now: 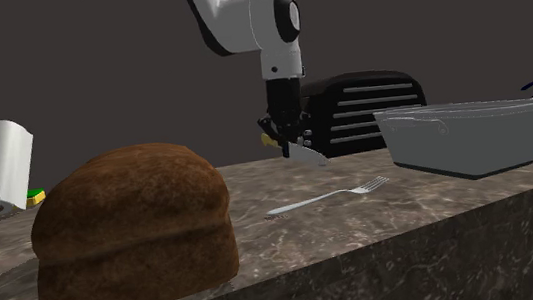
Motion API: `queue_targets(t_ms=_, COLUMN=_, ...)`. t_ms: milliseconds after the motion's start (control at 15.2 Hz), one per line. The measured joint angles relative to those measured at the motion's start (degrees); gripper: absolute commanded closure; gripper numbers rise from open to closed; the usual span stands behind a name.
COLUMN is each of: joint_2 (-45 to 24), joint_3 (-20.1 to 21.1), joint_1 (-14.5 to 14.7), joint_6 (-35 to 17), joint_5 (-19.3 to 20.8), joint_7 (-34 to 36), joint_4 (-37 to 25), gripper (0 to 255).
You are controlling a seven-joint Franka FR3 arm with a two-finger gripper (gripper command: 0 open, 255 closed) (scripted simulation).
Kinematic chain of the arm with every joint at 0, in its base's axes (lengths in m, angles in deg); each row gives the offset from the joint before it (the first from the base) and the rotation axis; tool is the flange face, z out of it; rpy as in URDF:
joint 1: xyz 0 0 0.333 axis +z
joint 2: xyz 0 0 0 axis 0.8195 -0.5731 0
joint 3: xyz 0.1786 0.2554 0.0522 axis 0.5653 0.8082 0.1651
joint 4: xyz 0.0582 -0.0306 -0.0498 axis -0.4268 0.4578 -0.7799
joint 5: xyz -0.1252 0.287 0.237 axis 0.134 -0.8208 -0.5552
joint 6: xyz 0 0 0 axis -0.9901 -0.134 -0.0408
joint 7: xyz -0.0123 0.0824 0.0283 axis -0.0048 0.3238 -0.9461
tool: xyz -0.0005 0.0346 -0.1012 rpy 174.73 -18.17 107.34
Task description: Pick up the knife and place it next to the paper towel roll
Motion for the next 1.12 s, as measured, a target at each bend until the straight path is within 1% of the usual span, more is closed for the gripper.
queue_targets(t_ms=462, joint_2=1.8, joint_3=-0.1, joint_1=0.0, joint_6=4.7, joint_5=0.3, joint_7=0.2, joint_4=-2.9, gripper=255)
queue_targets(t_ms=1122, joint_2=3.1, joint_3=-0.3, joint_1=-0.1, joint_6=11.6, joint_5=0.5, joint_7=0.4, joint_4=-8.6, gripper=255)
